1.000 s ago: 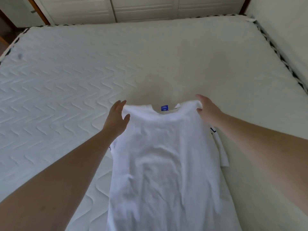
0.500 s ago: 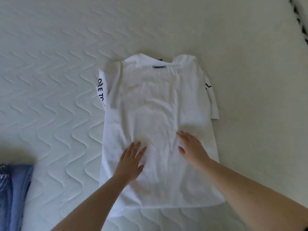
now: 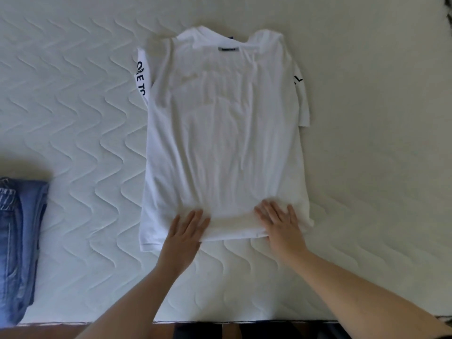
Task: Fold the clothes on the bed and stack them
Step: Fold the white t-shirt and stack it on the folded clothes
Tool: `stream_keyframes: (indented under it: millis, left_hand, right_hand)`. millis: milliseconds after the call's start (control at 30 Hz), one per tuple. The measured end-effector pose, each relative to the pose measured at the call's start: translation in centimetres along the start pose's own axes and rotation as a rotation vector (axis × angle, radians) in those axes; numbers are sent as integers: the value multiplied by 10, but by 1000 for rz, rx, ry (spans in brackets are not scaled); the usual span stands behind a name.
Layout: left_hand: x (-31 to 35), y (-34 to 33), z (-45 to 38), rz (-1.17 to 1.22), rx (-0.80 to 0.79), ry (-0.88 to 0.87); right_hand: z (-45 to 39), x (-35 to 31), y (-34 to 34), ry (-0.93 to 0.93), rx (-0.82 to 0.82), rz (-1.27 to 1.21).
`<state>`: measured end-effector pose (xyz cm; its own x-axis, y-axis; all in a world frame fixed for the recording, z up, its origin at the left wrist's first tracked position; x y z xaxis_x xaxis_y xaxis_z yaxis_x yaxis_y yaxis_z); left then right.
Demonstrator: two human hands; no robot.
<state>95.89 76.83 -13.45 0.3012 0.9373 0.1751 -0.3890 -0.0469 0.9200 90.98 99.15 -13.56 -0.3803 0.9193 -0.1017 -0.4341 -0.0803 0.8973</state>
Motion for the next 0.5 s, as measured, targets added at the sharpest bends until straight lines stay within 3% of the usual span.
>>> stream_keyframes:
  millis: [133, 333, 400, 500]
  left_hand:
    - [-32, 16, 10, -31, 72, 184]
    - [-66, 13, 13, 13, -61, 349]
    - [-69, 8, 16, 47, -78, 340]
    - [-70, 4, 20, 146, -56, 300]
  right_hand:
    - [3, 29, 13, -154, 41, -4]
    - [20, 92, 22, -491, 107, -277]
    - [29, 109, 20, -585, 143, -455]
    - [35, 111, 13, -562, 144, -539]
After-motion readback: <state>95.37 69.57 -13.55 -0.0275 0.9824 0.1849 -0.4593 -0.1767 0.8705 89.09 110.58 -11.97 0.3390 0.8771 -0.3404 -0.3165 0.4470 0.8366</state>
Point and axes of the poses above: each hand's wrist, its own z-axis away from the middle knuckle, its own y-axis out of the back of the hand, x = y × z, the point moved 10 cm from there along -z, towards the middle knuckle, and after that the axes turned 3 degrees about -x, right-handed, at the moved point
